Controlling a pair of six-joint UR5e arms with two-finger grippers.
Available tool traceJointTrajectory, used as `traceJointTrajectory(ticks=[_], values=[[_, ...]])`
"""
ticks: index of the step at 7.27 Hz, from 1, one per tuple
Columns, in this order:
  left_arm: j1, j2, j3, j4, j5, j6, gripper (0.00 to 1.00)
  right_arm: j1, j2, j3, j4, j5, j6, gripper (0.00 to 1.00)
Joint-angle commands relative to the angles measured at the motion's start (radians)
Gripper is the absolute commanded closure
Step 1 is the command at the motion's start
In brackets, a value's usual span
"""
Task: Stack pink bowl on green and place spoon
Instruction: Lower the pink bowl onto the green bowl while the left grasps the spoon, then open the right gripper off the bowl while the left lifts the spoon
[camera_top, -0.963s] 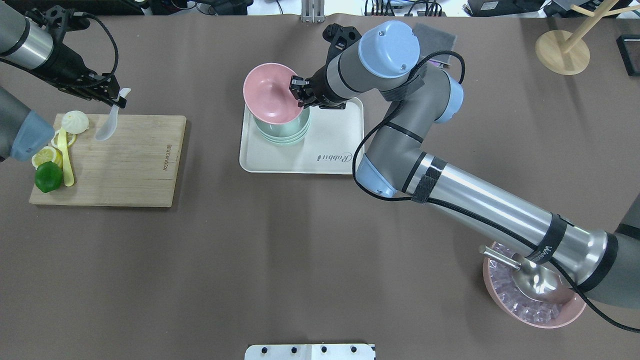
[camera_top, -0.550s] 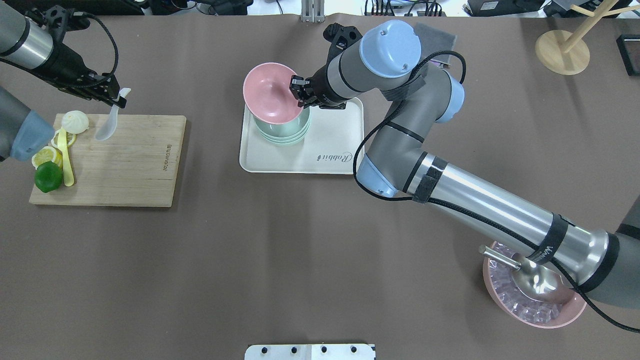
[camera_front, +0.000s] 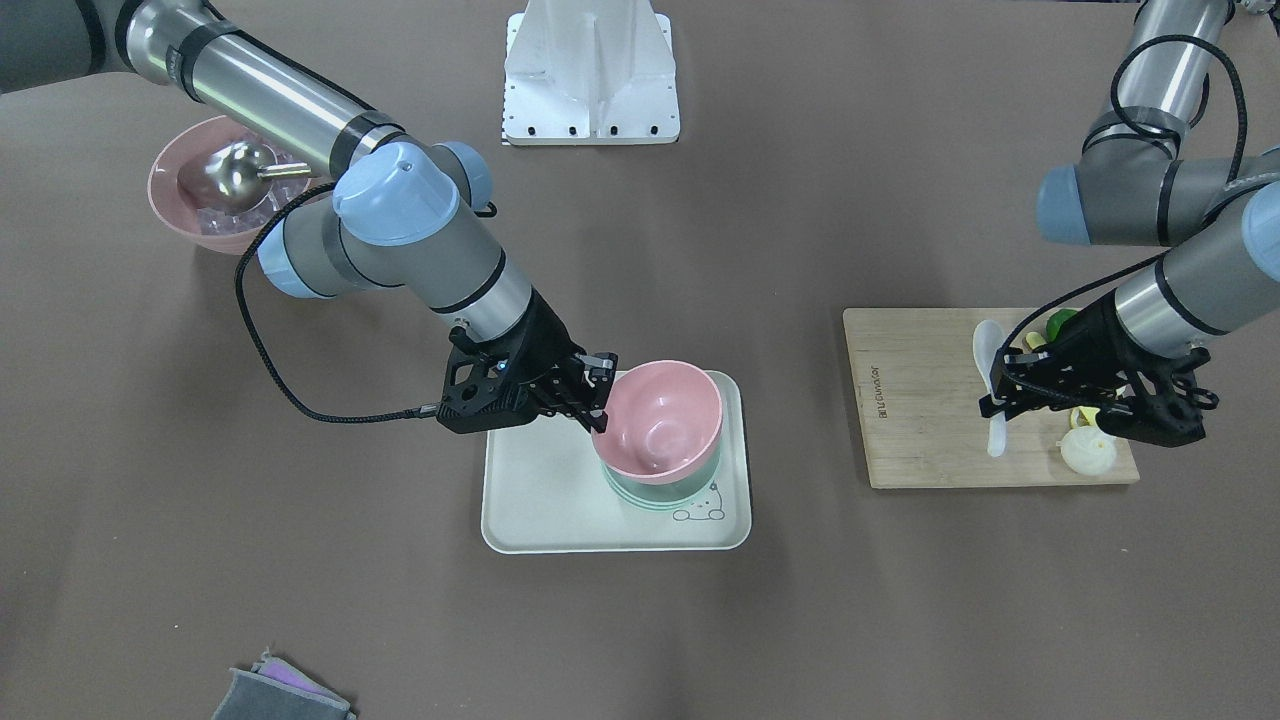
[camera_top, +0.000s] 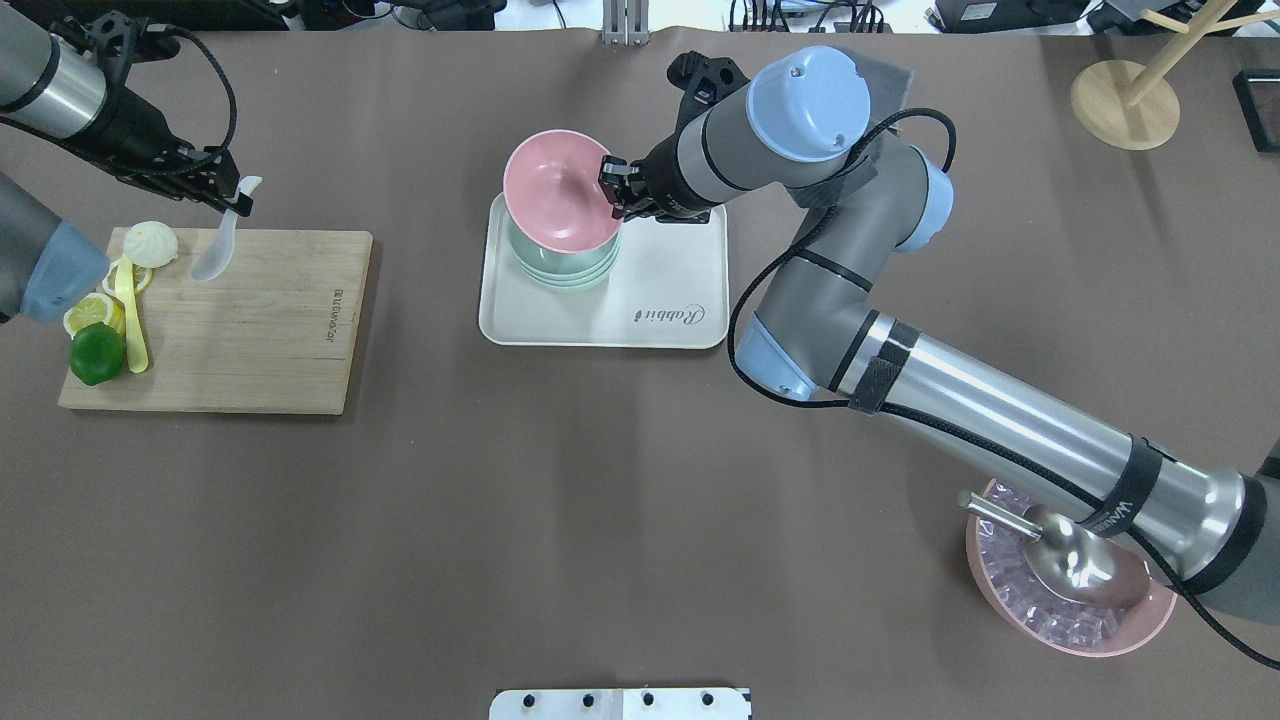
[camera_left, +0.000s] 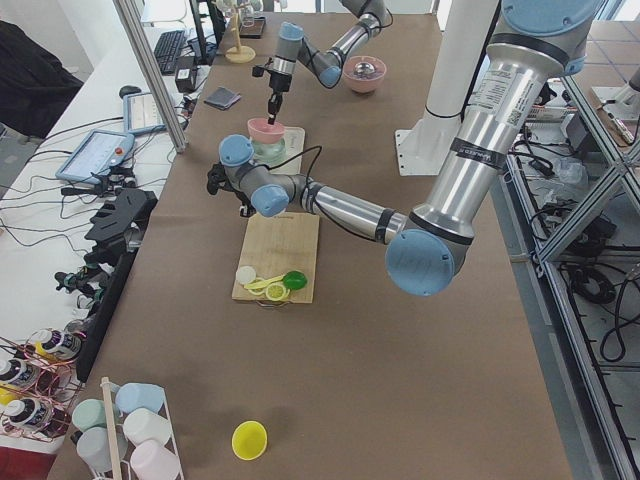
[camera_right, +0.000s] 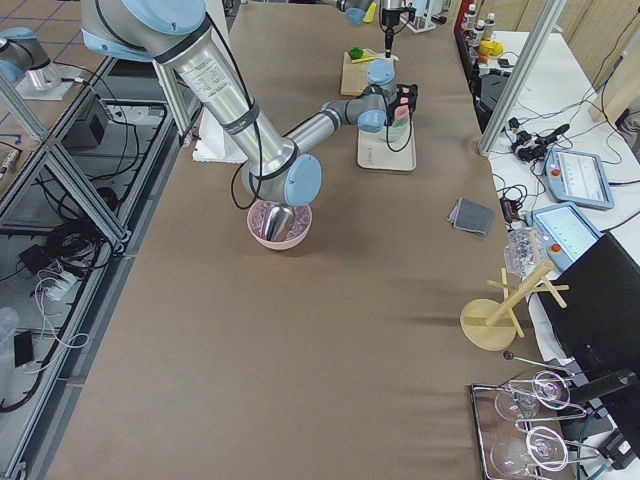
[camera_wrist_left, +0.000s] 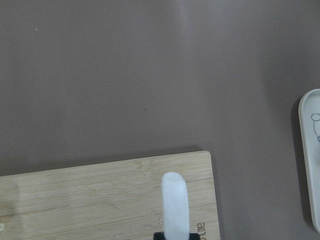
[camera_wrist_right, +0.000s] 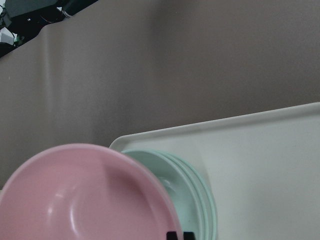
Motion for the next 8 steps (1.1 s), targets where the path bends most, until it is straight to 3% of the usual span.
traceJointTrajectory(ticks=[1, 2, 3, 4, 5, 6, 8], values=[[-0.001, 0.003, 0.003, -0.001, 0.003, 0.0, 1.0, -0.001, 0.0, 0.002, -0.002, -0.001, 0.0, 1.0], [-0.001, 0.003, 0.003, -0.001, 0.003, -0.002, 1.0, -0.001, 0.0, 0.0, -0.002, -0.002, 0.0, 1.0], [-0.001, 0.003, 0.003, -0.001, 0.003, -0.002, 1.0, -0.001, 0.003, -0.003, -0.002, -0.004, 0.0, 0.93], [-0.001, 0.004, 0.003, -0.001, 0.003, 0.0, 1.0, -0.001, 0.006, -0.006, -0.002, -0.006, 0.005, 0.61], [-0.001, 0.004, 0.003, -0.001, 0.003, 0.0, 1.0, -0.004, 0.017, -0.013, -0.004, -0.019, 0.053, 0.17], [-0.001, 0.004, 0.001, -0.001, 0.003, 0.0, 1.0, -0.022, 0.03, -0.02, -0.007, -0.077, 0.13, 0.0], [0.0, 0.001, 0.001, -0.001, 0.003, -0.003, 1.0, -0.031, 0.024, -0.017, -0.002, -0.107, 0.126, 0.0]])
